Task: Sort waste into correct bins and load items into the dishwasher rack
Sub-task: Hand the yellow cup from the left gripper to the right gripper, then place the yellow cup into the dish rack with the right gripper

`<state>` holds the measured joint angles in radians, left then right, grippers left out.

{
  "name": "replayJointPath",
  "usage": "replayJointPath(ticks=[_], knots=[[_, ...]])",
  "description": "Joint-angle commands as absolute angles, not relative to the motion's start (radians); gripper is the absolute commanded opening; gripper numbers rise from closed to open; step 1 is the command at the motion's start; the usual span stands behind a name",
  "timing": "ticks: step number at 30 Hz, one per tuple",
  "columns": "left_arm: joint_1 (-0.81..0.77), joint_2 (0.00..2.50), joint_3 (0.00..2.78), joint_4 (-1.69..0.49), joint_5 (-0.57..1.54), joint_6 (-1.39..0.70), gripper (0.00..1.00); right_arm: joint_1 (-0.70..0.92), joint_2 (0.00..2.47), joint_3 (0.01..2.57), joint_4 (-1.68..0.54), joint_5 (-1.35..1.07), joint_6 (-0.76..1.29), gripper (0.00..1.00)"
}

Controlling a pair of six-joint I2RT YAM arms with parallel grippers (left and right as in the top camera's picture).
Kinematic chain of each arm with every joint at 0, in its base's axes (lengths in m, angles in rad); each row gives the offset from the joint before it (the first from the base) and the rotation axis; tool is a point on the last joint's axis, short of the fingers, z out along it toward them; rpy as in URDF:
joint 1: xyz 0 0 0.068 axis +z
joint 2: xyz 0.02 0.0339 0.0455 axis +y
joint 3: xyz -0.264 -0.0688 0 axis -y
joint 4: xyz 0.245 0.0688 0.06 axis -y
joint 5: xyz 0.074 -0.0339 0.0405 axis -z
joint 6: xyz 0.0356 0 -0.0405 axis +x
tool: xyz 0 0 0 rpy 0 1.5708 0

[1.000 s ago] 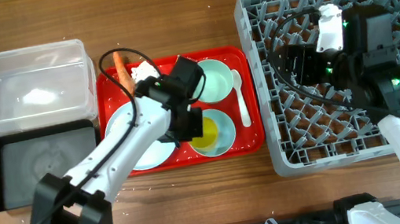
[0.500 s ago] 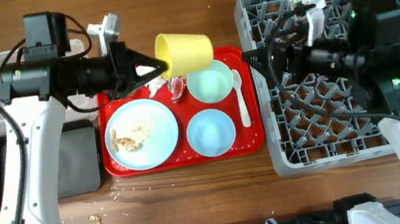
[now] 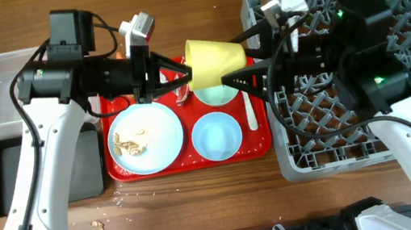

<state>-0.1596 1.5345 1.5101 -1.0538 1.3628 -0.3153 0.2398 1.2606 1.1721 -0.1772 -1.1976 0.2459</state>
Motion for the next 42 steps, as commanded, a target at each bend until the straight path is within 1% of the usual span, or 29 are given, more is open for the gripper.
replayJointPath(ticks=[1, 3, 4, 5, 6, 7, 8, 9, 11, 14, 15, 18, 20, 23, 26, 31, 33, 34, 35, 36, 37, 38, 39, 42], knots=[[-0.175, 1.539, 1.512, -1.046, 1.366, -0.292, 0.04, 0.247, 1.277, 1.189, -0.168, -1.229, 0.266, 0.77], [-0.177, 1.539, 1.512, -1.045, 1.337, -0.292, 0.04, 0.247, 1.276, 1.189, -0.168, -1.236, 0.266, 0.59], [-0.177, 1.539, 1.512, -1.039, 1.332, -0.292, 0.04, 0.247, 1.276, 1.189, -0.170, -1.236, 0.268, 0.57], [-0.177, 1.539, 1.512, -1.027, 1.330, -0.292, 0.07, 0.247, 1.276, 1.189, -0.171, -1.236, 0.274, 0.55], [-0.177, 1.539, 1.512, -1.006, 1.330, -0.292, 0.38, 0.247, 1.275, 1.189, -0.173, -1.235, 0.273, 0.53], [-0.177, 1.539, 1.512, -0.995, 1.324, -0.292, 0.63, 0.244, 1.273, 1.189, -0.174, -1.232, 0.272, 0.53], [-0.174, 1.539, 1.512, -0.982, 1.279, -0.292, 1.00, 0.231, 1.265, 1.189, -0.176, -1.223, 0.266, 0.51], [-0.168, 1.539, 1.512, -0.982, 1.225, -0.292, 1.00, 0.212, 1.255, 1.189, -0.183, -1.205, 0.265, 0.49], [-0.149, 1.539, 1.512, -0.985, 1.122, -0.292, 1.00, 0.171, 1.230, 1.189, -0.212, -1.153, 0.261, 0.49], [-0.077, 1.539, 1.512, -1.011, 0.911, -0.296, 1.00, 0.067, 1.168, 1.190, -0.356, -0.914, 0.263, 0.47], [-0.054, 1.539, 1.512, -1.019, 0.875, -0.297, 1.00, 0.035, 1.151, 1.190, -0.446, -0.757, 0.262, 0.47], [0.000, 1.539, 1.512, -1.039, 0.865, -0.299, 1.00, 0.019, 1.156, 1.190, -0.675, -0.373, 0.266, 0.47], [0.014, 1.539, 1.512, -1.045, 0.865, -0.299, 1.00, 0.019, 1.187, 1.190, -0.797, -0.215, 0.294, 0.47], [0.012, 1.539, 1.512, -1.044, 0.850, -0.299, 1.00, 0.019, 1.245, 1.190, -0.957, -0.187, 0.310, 0.47], [0.010, 1.539, 1.512, -1.045, 0.836, -0.299, 1.00, 0.019, 1.287, 1.190, -1.071, -0.177, 0.313, 0.47], [0.010, 1.539, 1.512, -1.045, 0.835, -0.299, 1.00, 0.035, 1.395, 1.190, -1.110, -0.179, 0.315, 0.48], [0.010, 1.539, 1.512, -1.050, 0.835, -0.299, 1.00, 0.055, 1.448, 1.190, -1.113, -0.189, 0.316, 0.56], [0.010, 1.539, 1.512, -1.053, 0.835, -0.299, 1.00, 0.069, 1.472, 1.190, -1.111, -0.192, 0.318, 0.63], [0.010, 1.539, 1.512, -1.057, 0.832, -0.299, 1.00, 0.083, 1.489, 1.191, -1.103, -0.192, 0.320, 0.68], [0.010, 1.539, 1.512, -1.061, 0.828, -0.298, 1.00, 0.094, 1.495, 1.194, -1.095, -0.191, 0.321, 0.69], [0.010, 1.539, 1.512, -1.067, 0.827, -0.298, 1.00, 0.107, 1.493, 1.213, -1.093, -0.182, 0.318, 0.79], [0.010, 1.539, 1.512, -1.068, 0.828, -0.298, 1.00, 0.117, 1.486, 1.240, -1.097, -0.169, 0.317, 0.91], [0.010, 1.539, 1.512, -1.068, 0.828, -0.298, 1.00, 0.133, 1.472, 1.288, -1.105, -0.146, 0.317, 0.99], [0.010, 1.539, 1.512, -1.071, 0.827, -0.298, 1.00, 0.174, 1.435, 1.398, -1.100, -0.131, 0.304, 1.00]])
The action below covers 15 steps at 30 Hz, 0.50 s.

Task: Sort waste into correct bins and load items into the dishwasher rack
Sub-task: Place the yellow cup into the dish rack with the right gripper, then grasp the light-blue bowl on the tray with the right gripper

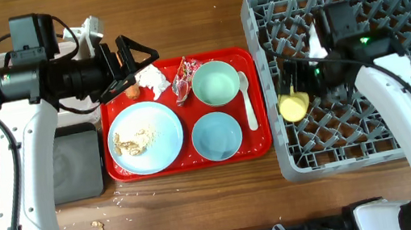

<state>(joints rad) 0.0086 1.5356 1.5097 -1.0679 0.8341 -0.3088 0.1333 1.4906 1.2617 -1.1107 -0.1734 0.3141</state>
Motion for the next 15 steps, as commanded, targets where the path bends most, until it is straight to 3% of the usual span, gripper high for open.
replayJointPath(ticks=[1, 4, 7, 11, 12, 15], knots=[[0.010, 1.539, 1.512, -1.079, 0.827, -0.298, 1.00, 0.211, 1.415, 1.447, -1.083, -0.143, 0.287, 1.00], [0.015, 1.529, 1.512, -1.105, 0.787, -0.299, 1.00, 0.280, 1.406, 1.463, -0.997, -0.249, 0.254, 1.00], [0.021, 1.481, 1.522, -1.140, 0.614, -0.302, 1.00, 0.353, 1.445, 1.458, -0.936, -0.287, 0.270, 0.95], [0.038, 1.352, 1.564, -1.192, 0.199, -0.426, 1.00, 0.430, 1.597, 1.458, -0.927, -0.089, 0.405, 0.72], [0.050, 1.311, 1.565, -1.188, 0.129, -0.459, 1.00, 0.440, 1.649, 1.458, -0.923, -0.045, 0.427, 0.69], [0.090, 1.211, 1.565, -1.186, 0.014, -0.483, 1.00, 0.446, 1.801, 1.458, -0.881, -0.037, 0.427, 0.47]])
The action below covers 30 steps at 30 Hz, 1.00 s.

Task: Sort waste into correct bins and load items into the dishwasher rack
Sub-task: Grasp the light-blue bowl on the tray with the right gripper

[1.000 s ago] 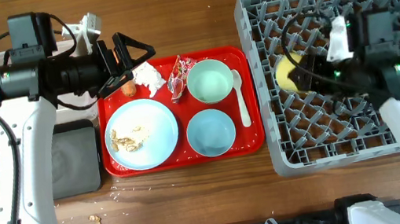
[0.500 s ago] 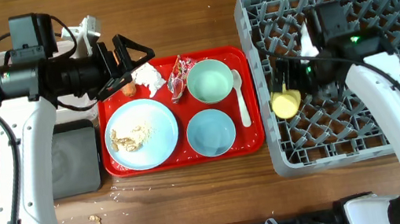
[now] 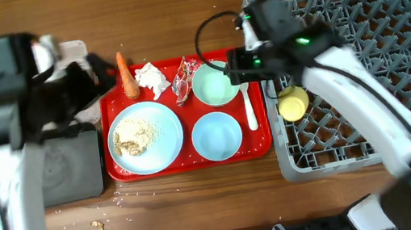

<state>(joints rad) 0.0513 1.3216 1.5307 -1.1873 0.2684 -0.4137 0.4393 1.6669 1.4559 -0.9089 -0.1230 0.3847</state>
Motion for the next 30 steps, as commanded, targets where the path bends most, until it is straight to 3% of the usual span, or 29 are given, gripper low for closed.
replayJointPath(ticks=[1, 8, 9, 10, 11, 21, 26, 30], knots=[[0.099, 1.188, 1.565, -1.187, -0.007, -0.483, 1.00, 0.446, 1.840, 1.458, -0.864, -0.033, 0.427, 0.44], [0.104, 1.127, 1.565, -1.187, -0.032, -0.479, 1.00, 0.446, 2.041, 1.458, -0.765, 0.013, 0.480, 0.34], [0.104, 1.127, 1.565, -1.187, -0.032, -0.479, 1.00, 0.446, 2.054, 1.458, -0.767, 0.006, 0.478, 0.28], [0.104, 1.129, 1.565, -1.187, -0.032, -0.479, 1.00, 0.446, 2.059, 1.458, -0.773, 0.002, 0.478, 0.09], [0.104, 1.130, 1.564, -1.187, -0.032, -0.479, 1.00, 0.446, 2.059, 1.459, -0.779, 0.002, 0.477, 0.04], [0.104, 1.132, 1.564, -1.187, -0.032, -0.479, 1.00, 0.445, 1.721, 1.468, -0.817, 0.095, 0.395, 0.05], [0.104, 1.132, 1.564, -1.187, -0.032, -0.479, 1.00, 0.440, 1.500, 1.468, -0.847, 0.555, 0.336, 0.04], [0.104, 1.132, 1.564, -1.187, -0.032, -0.479, 1.00, 0.347, 1.464, 1.467, -0.904, 0.954, 0.341, 0.04]])
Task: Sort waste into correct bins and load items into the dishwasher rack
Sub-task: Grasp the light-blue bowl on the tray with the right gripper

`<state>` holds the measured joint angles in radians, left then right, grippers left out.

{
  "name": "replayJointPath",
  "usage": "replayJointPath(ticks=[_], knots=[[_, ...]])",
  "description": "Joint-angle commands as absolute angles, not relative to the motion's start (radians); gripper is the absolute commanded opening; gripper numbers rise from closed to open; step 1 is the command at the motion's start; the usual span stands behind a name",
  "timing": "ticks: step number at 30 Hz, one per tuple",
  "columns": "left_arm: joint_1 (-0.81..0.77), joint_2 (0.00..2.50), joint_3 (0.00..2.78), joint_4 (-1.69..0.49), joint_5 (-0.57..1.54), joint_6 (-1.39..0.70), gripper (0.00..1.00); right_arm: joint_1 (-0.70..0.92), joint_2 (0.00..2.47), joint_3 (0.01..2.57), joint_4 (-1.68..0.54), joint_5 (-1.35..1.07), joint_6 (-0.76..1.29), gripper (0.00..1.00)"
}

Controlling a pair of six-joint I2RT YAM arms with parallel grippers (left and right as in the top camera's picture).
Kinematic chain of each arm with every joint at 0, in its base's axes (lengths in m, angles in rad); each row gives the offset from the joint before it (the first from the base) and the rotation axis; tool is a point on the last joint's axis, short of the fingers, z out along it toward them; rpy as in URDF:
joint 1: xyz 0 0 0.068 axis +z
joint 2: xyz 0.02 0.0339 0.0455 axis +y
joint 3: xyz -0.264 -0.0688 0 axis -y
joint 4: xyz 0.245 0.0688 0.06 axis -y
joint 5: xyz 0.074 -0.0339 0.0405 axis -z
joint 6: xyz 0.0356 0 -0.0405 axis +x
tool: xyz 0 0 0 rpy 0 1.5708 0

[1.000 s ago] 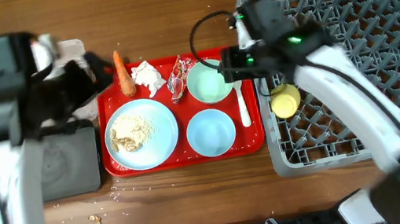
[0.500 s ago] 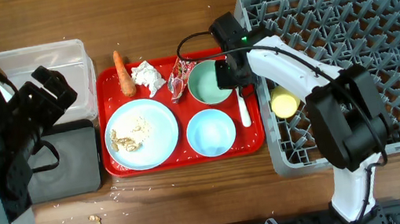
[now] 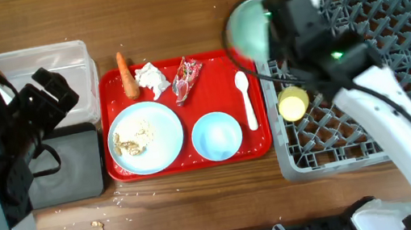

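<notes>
My right gripper [image 3: 267, 22] holds a pale green bowl [image 3: 247, 30] up in the air, over the left edge of the grey dishwasher rack. A yellow cup [image 3: 294, 104] lies in the rack's left side. The red tray [image 3: 264, 149] carries a plate with food scraps [image 3: 145, 136], a light blue bowl [image 3: 217, 136], a white spoon [image 3: 246, 99], a carrot [image 3: 126, 74], a crumpled napkin [image 3: 153, 78] and a shiny wrapper [image 3: 186, 78]. My left gripper [image 3: 54, 93] hangs high at the left, over the bins; its jaws are unclear.
A clear plastic bin [image 3: 74, 57] stands at the back left, with a black bin [image 3: 79, 170] in front of it. Crumbs [image 3: 96, 227] lie on the wooden table near the front left. The raised left arm hides much of both bins.
The green bowl has left the tray and now hangs in my right gripper by the rack's left edge. The left arm sits higher and further left.
Both grippers first met at the yellow cup above the tray. Then the cup lay in the rack under my right gripper while the left stood open by the carrot. Then the right gripper was at the green bowl on the tray, which it now holds aloft.
</notes>
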<state>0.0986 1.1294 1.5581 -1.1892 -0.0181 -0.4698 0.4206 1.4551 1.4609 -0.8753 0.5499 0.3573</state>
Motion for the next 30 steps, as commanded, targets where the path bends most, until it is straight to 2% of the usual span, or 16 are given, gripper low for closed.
replayJointPath(ticks=[1, 6, 10, 13, 18, 29, 30], knots=[[0.104, 1.132, 1.564, -1.187, -0.032, -0.479, 1.00, 0.315, 1.471, 1.465, -0.914, 1.005, 0.341, 0.04], [0.104, 1.132, 1.565, -1.187, -0.032, -0.479, 1.00, 0.142, 1.561, 1.458, -0.898, 1.051, 0.342, 0.04], [0.104, 1.132, 1.565, -1.187, -0.032, -0.479, 1.00, 0.101, 1.679, 1.458, -0.882, 1.050, 0.340, 0.04], [0.104, 1.132, 1.565, -1.187, -0.032, -0.479, 1.00, 0.101, 1.809, 1.458, -0.860, 1.067, 0.273, 0.04], [0.104, 1.132, 1.565, -1.187, -0.032, -0.479, 1.00, 0.104, 1.960, 1.458, -0.854, 1.130, 0.273, 0.04], [0.104, 1.132, 1.564, -1.187, -0.032, -0.479, 1.00, 0.272, 1.966, 1.458, -0.904, 1.088, 0.263, 0.04], [0.104, 1.132, 1.564, -1.187, -0.032, -0.479, 1.00, 0.282, 1.963, 1.459, -0.913, 1.088, 0.263, 0.19]])
